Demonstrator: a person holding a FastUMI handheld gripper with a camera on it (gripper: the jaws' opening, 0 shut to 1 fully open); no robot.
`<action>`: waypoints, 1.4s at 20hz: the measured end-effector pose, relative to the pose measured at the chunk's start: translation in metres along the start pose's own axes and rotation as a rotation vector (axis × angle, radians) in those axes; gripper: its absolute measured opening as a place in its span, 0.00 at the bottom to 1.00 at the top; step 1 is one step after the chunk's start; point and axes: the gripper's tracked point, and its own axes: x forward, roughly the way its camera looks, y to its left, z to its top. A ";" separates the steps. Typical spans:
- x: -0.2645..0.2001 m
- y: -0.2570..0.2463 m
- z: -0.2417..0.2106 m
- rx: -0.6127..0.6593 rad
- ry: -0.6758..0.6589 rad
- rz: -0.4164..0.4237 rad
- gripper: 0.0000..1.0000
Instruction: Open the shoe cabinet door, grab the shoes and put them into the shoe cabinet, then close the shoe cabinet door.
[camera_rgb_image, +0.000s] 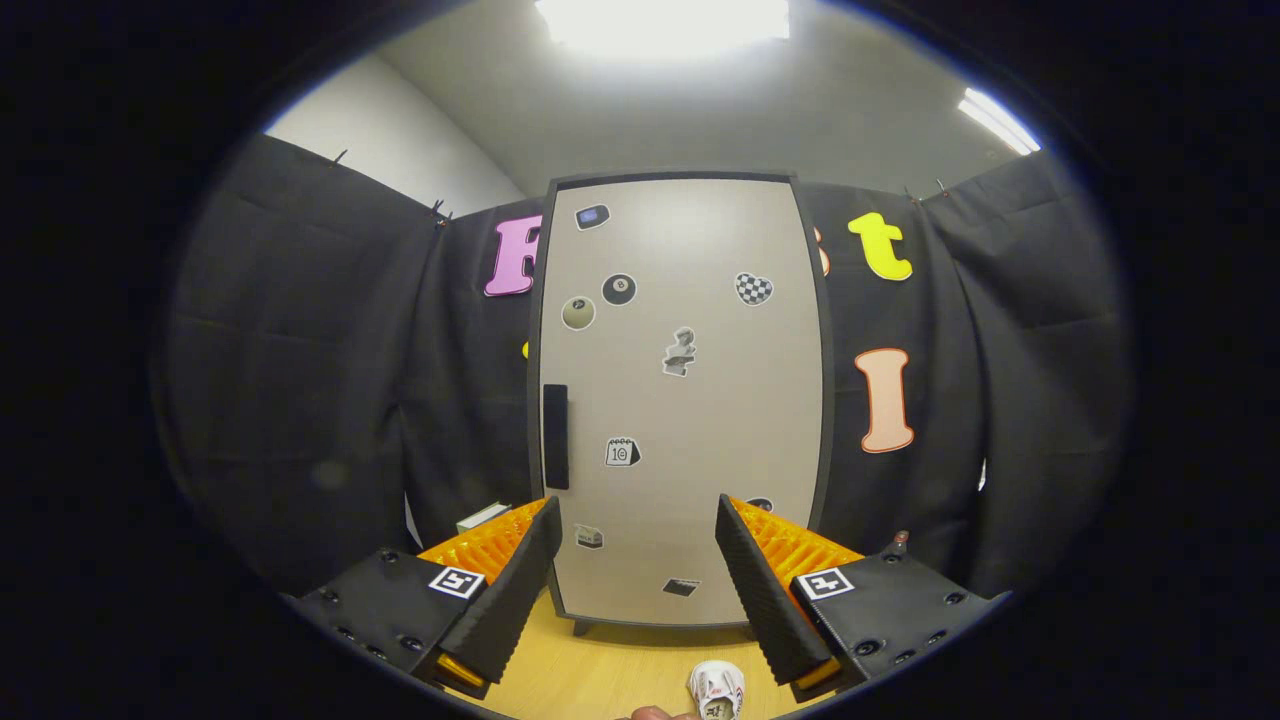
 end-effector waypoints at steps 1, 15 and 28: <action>0.002 0.000 0.000 -0.004 0.002 -0.003 0.97; 0.073 0.035 0.005 0.010 0.067 -0.013 0.97; 0.204 0.093 0.000 -0.016 0.090 0.015 0.97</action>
